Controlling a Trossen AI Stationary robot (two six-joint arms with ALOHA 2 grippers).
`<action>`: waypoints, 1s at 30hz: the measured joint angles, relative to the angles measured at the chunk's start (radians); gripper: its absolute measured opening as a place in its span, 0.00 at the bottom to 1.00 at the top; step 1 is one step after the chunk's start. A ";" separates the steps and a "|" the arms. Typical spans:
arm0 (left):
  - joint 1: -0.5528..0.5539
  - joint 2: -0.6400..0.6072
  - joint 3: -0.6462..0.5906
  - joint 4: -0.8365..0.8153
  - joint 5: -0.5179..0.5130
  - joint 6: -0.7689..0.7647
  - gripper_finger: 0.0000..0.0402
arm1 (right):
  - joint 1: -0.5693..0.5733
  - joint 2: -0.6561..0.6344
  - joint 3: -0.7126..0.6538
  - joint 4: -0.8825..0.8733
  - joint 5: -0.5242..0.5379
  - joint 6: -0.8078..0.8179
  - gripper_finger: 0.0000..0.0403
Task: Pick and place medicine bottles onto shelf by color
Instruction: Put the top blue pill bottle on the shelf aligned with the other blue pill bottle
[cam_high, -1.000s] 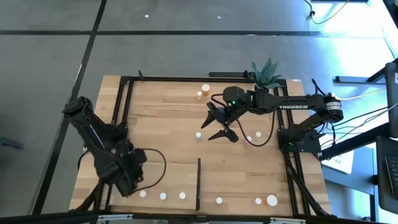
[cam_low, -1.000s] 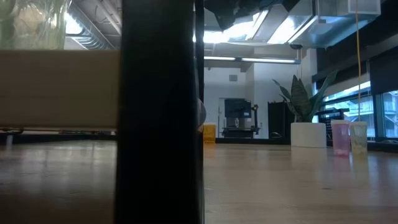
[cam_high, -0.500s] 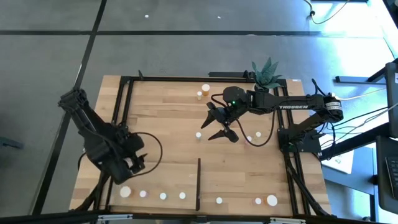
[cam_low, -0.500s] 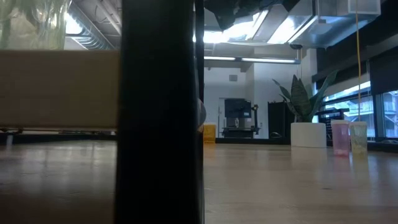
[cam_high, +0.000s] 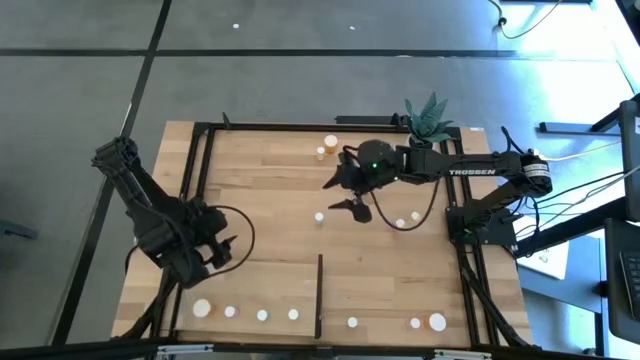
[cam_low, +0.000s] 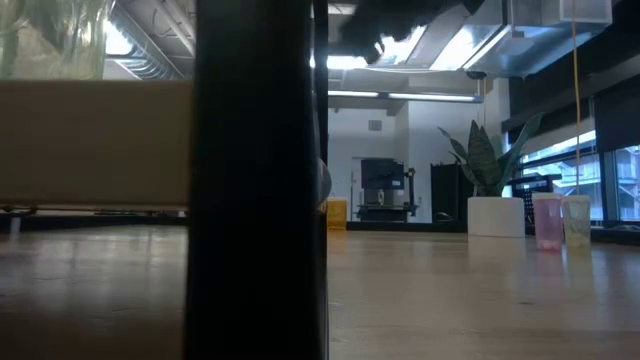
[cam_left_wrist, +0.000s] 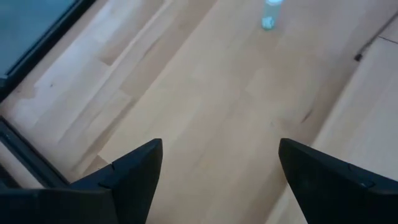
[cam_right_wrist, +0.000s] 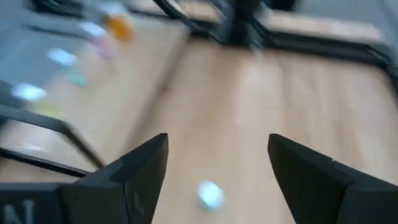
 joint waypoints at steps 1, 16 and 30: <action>0.004 0.000 0.000 -0.002 -0.005 0.000 0.78 | 0.000 0.002 0.000 -0.024 0.047 -0.004 0.69; 0.024 0.000 0.000 -0.001 -0.039 0.000 0.78 | 0.002 0.244 0.000 -0.025 0.117 -0.060 0.69; 0.024 0.000 0.000 -0.001 -0.038 0.000 0.78 | 0.004 0.389 0.000 0.071 0.019 -0.109 0.69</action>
